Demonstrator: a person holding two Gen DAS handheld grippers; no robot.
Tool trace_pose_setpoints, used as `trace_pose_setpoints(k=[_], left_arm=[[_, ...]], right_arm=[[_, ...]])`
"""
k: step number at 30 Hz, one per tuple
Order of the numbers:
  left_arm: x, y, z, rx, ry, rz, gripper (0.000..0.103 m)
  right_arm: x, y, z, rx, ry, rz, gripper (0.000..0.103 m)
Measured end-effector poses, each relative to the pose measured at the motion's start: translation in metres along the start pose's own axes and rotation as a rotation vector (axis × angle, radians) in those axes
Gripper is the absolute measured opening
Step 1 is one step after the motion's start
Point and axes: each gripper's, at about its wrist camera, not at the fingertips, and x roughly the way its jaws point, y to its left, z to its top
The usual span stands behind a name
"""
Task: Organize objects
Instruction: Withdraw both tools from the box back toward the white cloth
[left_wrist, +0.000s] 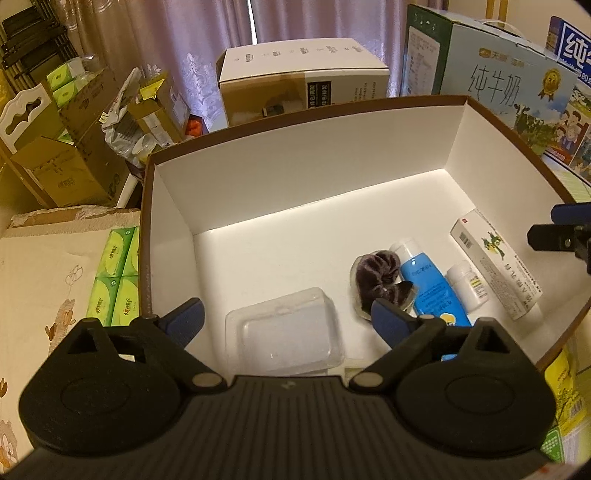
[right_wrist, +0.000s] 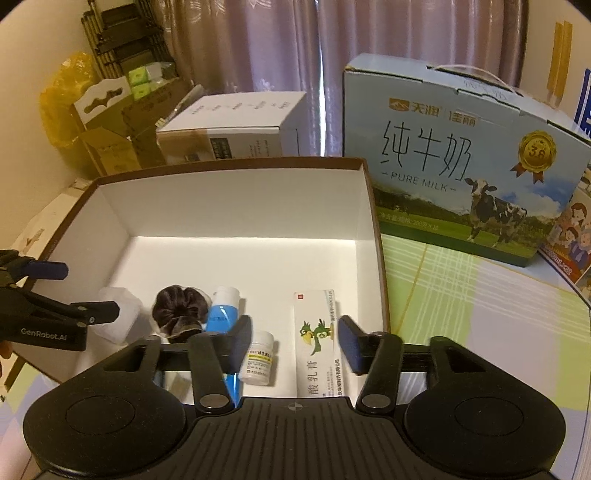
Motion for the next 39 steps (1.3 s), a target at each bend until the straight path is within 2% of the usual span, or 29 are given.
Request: trace_pose_setpoints(k=[3, 9, 21, 27, 39], left_arm=[[-0.007, -0.001, 0.001, 0.003, -0.007, 0.001, 0.096], [-0.026, -0.002, 0.002, -0.003, -0.029, -0.008, 0.096], [-0.084, -0.008, -0.005, -0.01, -0.107, -0.036, 0.096], [-0.115, -0.008, -0.021, -0.017, -0.131, -0.036, 0.096], [-0.166, -0.003, -0.068, -0.044, -0.158, -0.056, 0.096]], right_arm=[[-0.008, 0.003, -0.002, -0.002, -0.013, 0.007, 0.061], [-0.029, 0.004, -0.007, 0.019, -0.046, 0.013, 0.066], [-0.088, 0.005, -0.019, 0.076, -0.136, 0.025, 0.068], [-0.119, 0.008, -0.037, 0.111, -0.176, 0.014, 0.068], [-0.158, 0.017, -0.076, 0.176, -0.189, 0.021, 0.068]])
